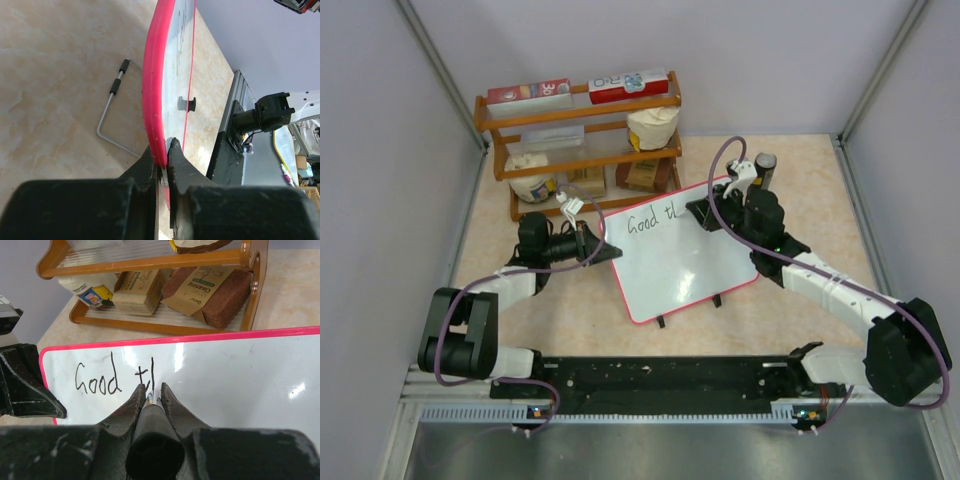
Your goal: Write a sentence on the whiteboard
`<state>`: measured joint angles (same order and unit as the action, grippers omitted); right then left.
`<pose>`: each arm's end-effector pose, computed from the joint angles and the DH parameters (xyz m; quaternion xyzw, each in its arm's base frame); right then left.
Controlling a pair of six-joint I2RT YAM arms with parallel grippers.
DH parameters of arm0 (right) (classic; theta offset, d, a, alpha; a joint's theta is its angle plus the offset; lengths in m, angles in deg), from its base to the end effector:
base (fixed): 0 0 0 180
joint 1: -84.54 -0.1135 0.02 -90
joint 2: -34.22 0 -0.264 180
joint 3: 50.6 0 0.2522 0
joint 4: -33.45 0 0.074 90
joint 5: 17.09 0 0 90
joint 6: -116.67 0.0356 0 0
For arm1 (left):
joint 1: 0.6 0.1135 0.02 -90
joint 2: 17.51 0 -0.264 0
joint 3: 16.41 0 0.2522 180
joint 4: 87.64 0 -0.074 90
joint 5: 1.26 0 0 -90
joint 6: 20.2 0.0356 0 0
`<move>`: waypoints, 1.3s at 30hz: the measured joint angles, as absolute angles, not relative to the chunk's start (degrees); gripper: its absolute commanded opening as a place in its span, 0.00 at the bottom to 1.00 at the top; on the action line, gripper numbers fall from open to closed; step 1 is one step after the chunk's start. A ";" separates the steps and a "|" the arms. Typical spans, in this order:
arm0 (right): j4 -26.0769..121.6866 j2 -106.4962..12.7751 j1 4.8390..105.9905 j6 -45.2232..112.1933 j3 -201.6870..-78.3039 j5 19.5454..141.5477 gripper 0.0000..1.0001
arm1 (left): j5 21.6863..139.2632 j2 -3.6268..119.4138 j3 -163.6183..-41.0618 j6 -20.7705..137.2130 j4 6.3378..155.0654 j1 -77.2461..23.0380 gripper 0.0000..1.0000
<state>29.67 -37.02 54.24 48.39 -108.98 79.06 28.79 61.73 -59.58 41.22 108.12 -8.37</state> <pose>0.2476 0.1491 0.2901 -0.0915 0.7550 0.3208 0.5645 0.2541 -0.0658 0.1925 0.1524 0.7508 -0.5440 0.3423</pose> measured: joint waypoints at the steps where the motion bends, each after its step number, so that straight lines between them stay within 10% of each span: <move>1: 29.67 -37.02 54.24 48.39 -108.98 79.04 0.00 | 28.79 61.73 -59.58 41.22 108.12 -8.37 0.00; 39: 31.92 -39.30 54.26 48.17 -114.25 76.02 0.00 | 28.62 61.71 -59.58 41.24 108.25 -8.37 0.00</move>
